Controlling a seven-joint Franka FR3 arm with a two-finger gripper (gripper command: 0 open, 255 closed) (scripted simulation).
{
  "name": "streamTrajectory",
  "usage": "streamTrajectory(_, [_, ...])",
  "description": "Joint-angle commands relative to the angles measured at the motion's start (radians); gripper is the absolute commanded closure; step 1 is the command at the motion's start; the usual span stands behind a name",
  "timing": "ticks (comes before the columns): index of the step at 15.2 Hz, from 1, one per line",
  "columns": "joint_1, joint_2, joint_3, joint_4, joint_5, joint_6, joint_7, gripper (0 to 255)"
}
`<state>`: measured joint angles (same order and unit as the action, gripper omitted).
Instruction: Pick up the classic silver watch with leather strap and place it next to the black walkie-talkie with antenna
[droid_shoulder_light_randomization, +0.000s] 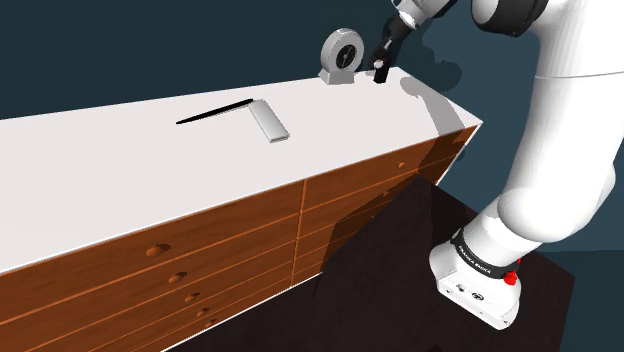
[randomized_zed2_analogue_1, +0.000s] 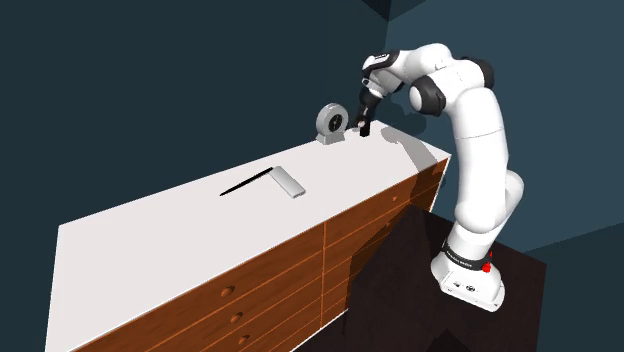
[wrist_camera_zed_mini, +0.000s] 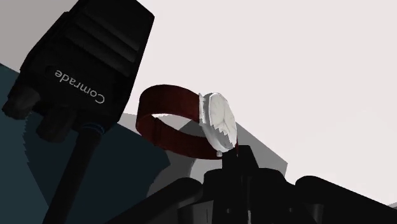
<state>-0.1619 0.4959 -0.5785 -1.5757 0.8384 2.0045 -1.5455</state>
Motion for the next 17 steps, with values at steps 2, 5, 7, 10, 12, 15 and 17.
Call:
streamTrajectory(2, [-0.003, 0.016, 0.007, -0.015, 0.016, 0.023, -0.021, 255])
streamTrajectory(5, [-0.006, 0.032, 0.016, -0.029, 0.033, 0.046, -0.042, 255])
streamTrajectory(7, [-0.009, 0.043, 0.021, -0.038, 0.045, 0.06, -0.055, 255])
streamTrajectory(10, [-0.014, 0.066, 0.032, -0.05, 0.067, 0.086, -0.08, 255])
streamTrajectory(12, [-0.014, 0.066, 0.032, -0.05, 0.067, 0.086, -0.08, 255])
streamTrajectory(15, [-0.014, 0.066, 0.032, -0.05, 0.067, 0.085, -0.08, 255])
streamTrajectory(17, [-0.014, 0.066, 0.032, -0.05, 0.067, 0.085, -0.08, 255])
